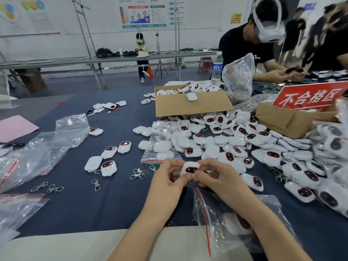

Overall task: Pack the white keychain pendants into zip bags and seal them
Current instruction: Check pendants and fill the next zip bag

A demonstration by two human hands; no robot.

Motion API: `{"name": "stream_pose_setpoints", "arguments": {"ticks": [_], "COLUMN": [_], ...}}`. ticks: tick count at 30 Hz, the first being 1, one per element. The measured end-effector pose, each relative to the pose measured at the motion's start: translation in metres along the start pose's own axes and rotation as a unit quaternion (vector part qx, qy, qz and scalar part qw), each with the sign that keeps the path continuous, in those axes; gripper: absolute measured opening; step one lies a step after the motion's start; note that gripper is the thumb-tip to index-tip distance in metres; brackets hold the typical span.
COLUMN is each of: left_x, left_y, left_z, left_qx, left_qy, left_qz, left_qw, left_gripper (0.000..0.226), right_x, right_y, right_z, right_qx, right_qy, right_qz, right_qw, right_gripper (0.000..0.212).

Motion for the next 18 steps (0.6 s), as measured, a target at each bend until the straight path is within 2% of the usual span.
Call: {"name": "stream_pose_setpoints", "arguments": {"ticks": [2,5,12,15,18], "left_x": [-0.0004,-0.0004,-0.001,-0.0023,-0.005], "left_y": [-0.0012,-0.0006,0.0,-0.0021,-0.0051], "left_z": [0.0003,0.0,-0.0005,-0.0011,-0.0026], "left_qx": [-0.012,0.006,0.043,0.101,0.187], "left_qy": [0.011,0.009,0.004,-0.022,-0.075], "left_qz": [-0.007,-0.016,-0.022,-0.024,-0.01], "left_qw": [1.0,1.0,0.999,0.994,0.979], "left_gripper": [0.031,0.036,0.026,0.023,0.027], "right_x": [0.0007,0.0023,0.0012,0.0032,0.0043], "right_y": [0.0005,0.0003,0.0,-0.0001,0.0041], "right_z": [-0.0019,-0.0038,-0.0026,-0.0046,-0.0074], "right_qx": [0.04,0.04,0.015,-0.04,-0.043], "right_qy": [-0.013,-0.023,-0.035,-0.042,-0.062], "right_qz": [-0.002,-0.003,-0.003,-0.034,-0.066], "right_qw": [0.999,0.999,0.999,0.998,0.995], "right_gripper": [0.017,0.02,0.028,0.029,0.026]}}
Point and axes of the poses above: each hand's wrist, its own x-axis away from the middle knuckle, its own y-axis out of the palm, z = x × y, the point moved 2 cm from there along -x, towards the middle knuckle, and after that the axes turned 4 degrees about y, right-handed, at the moved point
